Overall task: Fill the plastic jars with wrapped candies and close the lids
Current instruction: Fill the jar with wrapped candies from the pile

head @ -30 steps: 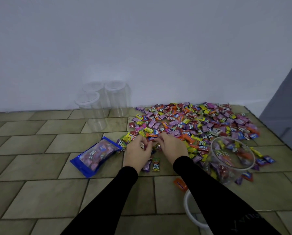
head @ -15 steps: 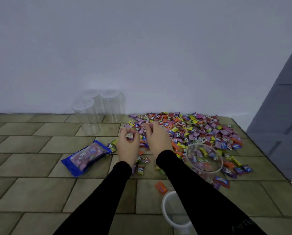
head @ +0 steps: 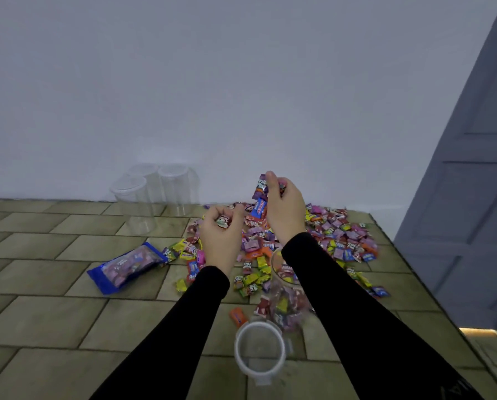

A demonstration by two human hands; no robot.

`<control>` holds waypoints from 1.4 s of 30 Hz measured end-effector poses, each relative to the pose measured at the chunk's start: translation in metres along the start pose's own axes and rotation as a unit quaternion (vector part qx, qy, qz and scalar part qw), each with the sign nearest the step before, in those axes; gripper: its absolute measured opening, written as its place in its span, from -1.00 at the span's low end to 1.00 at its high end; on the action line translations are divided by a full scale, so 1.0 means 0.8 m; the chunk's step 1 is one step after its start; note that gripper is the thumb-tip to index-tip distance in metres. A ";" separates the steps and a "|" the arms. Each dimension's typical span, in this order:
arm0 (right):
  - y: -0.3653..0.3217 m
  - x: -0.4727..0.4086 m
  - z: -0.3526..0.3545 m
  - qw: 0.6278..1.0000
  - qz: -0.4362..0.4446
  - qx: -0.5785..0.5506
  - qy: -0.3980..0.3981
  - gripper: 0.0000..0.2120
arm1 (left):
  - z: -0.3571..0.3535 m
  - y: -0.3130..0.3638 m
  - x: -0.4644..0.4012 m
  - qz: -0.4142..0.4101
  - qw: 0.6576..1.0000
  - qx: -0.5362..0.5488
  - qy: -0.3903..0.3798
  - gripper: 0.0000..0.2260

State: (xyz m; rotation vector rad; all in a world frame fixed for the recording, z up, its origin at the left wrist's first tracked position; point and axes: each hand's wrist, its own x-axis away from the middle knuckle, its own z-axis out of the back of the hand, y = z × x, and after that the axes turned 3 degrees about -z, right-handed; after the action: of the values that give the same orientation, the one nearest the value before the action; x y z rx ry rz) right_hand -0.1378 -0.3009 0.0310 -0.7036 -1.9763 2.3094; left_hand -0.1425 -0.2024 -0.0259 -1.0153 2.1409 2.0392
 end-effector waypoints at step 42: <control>0.048 0.019 0.079 0.916 -0.199 -0.303 0.171 -0.66 | -0.053 0.004 0.084 -0.070 0.990 0.016 -0.118 -0.65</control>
State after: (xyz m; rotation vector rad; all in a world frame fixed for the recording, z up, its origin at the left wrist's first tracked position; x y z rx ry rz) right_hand -0.1635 -0.3631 -0.0041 -0.5880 -2.3718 1.2479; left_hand -0.1797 -0.2703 -0.0458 -0.8451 1.9227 1.9440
